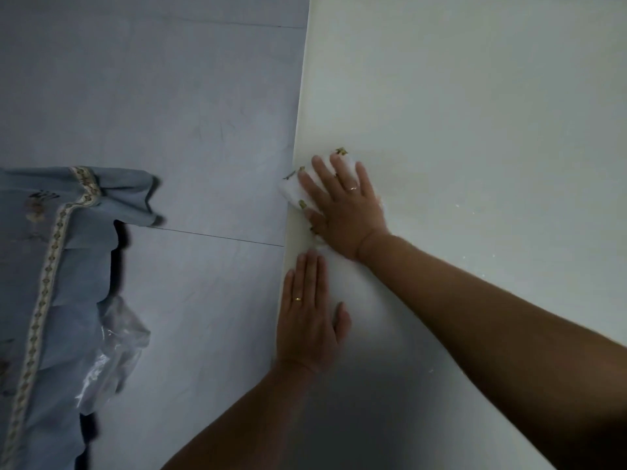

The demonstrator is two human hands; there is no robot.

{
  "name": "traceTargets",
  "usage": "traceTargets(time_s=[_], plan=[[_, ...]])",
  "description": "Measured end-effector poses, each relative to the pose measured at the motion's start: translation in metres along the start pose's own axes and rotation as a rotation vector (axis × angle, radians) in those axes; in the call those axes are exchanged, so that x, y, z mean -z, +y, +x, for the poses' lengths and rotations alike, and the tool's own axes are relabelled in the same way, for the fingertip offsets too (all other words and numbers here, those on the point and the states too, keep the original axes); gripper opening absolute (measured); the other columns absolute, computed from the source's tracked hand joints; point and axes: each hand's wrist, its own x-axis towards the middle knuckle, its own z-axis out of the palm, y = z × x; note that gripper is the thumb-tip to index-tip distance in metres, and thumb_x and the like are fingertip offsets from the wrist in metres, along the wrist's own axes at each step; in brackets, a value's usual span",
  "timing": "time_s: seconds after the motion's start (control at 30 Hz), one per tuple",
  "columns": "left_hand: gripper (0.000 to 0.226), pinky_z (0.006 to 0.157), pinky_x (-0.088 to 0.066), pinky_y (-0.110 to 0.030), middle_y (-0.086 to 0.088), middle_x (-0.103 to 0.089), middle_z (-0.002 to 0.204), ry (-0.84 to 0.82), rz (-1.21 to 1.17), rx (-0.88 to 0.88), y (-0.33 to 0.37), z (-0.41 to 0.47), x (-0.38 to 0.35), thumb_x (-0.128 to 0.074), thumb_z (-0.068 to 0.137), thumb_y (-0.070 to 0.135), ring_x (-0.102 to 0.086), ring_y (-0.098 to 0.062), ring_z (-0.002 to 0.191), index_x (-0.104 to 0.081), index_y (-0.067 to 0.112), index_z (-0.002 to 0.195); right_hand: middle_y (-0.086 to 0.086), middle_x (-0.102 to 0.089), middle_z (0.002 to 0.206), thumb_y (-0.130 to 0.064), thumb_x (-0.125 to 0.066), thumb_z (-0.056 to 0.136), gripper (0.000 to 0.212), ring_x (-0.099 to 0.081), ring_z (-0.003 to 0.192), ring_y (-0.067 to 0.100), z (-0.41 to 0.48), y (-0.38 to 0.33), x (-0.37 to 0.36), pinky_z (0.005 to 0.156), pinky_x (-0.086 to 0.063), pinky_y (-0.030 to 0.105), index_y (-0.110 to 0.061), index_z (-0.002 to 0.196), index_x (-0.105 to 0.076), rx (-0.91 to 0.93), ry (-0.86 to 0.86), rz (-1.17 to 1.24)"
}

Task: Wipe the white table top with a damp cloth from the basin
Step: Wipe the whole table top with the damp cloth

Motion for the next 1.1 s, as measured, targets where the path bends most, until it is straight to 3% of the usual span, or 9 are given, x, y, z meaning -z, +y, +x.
traceTargets(time_s=[0.13, 0.23, 0.4, 0.47, 0.67, 0.8, 0.87, 0.93, 1.1], plan=[[0.075, 0.119, -0.016, -0.045, -0.015, -0.014, 0.159, -0.02, 0.007, -0.013, 0.001, 0.001, 0.001, -0.04, 0.088, 0.038, -0.01, -0.027, 0.148, -0.019, 0.001, 0.15, 0.001, 0.001, 0.161, -0.047, -0.02, 0.099, 0.058, 0.004, 0.147, 0.026, 0.022, 0.05, 0.007, 0.115, 0.007, 0.05, -0.029, 0.151, -0.002, -0.348, 0.072, 0.059], [0.075, 0.119, -0.016, -0.045, -0.016, -0.013, 0.159, -0.042, 0.012, -0.004, 0.001, 0.001, 0.002, -0.039, 0.089, 0.038, -0.008, -0.027, 0.148, -0.019, 0.001, 0.15, 0.003, 0.003, 0.161, -0.047, -0.021, 0.098, 0.06, 0.005, 0.147, 0.03, 0.029, 0.019, 0.006, 0.114, 0.008, 0.053, -0.026, 0.152, -0.002, -0.55, 0.11, 0.128], [0.074, 0.118, -0.02, -0.045, -0.016, -0.017, 0.158, -0.047, 0.012, 0.007, 0.002, 0.002, 0.004, -0.04, 0.087, 0.038, -0.012, -0.026, 0.148, -0.023, 0.0, 0.149, 0.002, -0.002, 0.161, -0.047, -0.026, 0.098, 0.06, 0.003, 0.147, 0.03, 0.013, -0.01, 0.004, 0.115, 0.008, 0.051, -0.027, 0.152, -0.007, 0.011, 0.001, 0.031], [0.074, 0.117, -0.022, -0.046, -0.017, -0.018, 0.158, -0.034, 0.0, -0.005, 0.002, 0.001, 0.005, -0.04, 0.088, 0.038, -0.013, -0.028, 0.148, -0.024, -0.001, 0.148, 0.0, -0.002, 0.161, -0.047, -0.024, 0.099, 0.059, 0.002, 0.147, 0.026, 0.017, 0.019, 0.007, 0.117, 0.004, 0.048, -0.029, 0.152, -0.005, 0.082, 0.004, -0.037], [0.07, 0.116, -0.024, -0.047, -0.018, -0.02, 0.157, -0.008, -0.014, -0.007, 0.003, 0.002, 0.006, -0.035, 0.089, 0.037, -0.015, -0.029, 0.147, -0.027, -0.001, 0.147, 0.003, 0.005, 0.161, -0.045, -0.02, 0.099, 0.059, 0.007, 0.147, 0.028, 0.037, 0.036, 0.012, 0.117, 0.007, 0.052, -0.026, 0.152, -0.001, -0.621, 0.086, 0.158], [0.068, 0.116, -0.025, -0.045, -0.017, -0.022, 0.156, -0.016, -0.02, 0.014, 0.004, 0.002, 0.007, -0.032, 0.091, 0.038, -0.017, -0.029, 0.147, -0.03, 0.0, 0.146, 0.004, 0.003, 0.161, -0.047, -0.016, 0.098, 0.06, 0.006, 0.146, 0.031, 0.025, -0.023, 0.004, 0.114, 0.01, 0.052, -0.025, 0.152, -0.003, -0.275, 0.025, 0.077], [0.068, 0.116, -0.025, -0.045, -0.017, -0.023, 0.156, -0.007, -0.03, 0.011, 0.005, 0.001, 0.008, -0.034, 0.09, 0.037, -0.018, -0.03, 0.146, -0.031, -0.001, 0.146, 0.003, 0.001, 0.161, -0.049, -0.019, 0.098, 0.06, 0.005, 0.147, 0.028, 0.02, -0.006, 0.007, 0.115, 0.008, 0.049, -0.027, 0.152, -0.004, -0.031, -0.018, 0.016], [0.067, 0.115, -0.027, -0.046, -0.017, -0.024, 0.155, 0.023, -0.057, -0.009, 0.003, 0.0, 0.008, -0.036, 0.089, 0.036, -0.02, -0.03, 0.145, -0.033, -0.001, 0.145, 0.0, 0.001, 0.161, -0.05, -0.021, 0.098, 0.06, 0.004, 0.147, 0.025, 0.024, 0.028, 0.012, 0.116, 0.006, 0.046, -0.029, 0.151, -0.003, 0.014, -0.014, -0.024], [0.068, 0.117, -0.025, -0.044, -0.016, -0.027, 0.155, 0.12, -0.139, 0.065, 0.008, 0.036, 0.02, -0.044, 0.089, 0.034, -0.022, -0.028, 0.145, -0.031, -0.001, 0.146, 0.002, 0.01, 0.16, -0.047, -0.017, 0.099, 0.061, 0.011, 0.146, 0.027, 0.055, 0.038, 0.02, 0.117, 0.008, 0.052, -0.026, 0.151, 0.006, -0.645, 0.043, 0.139]])
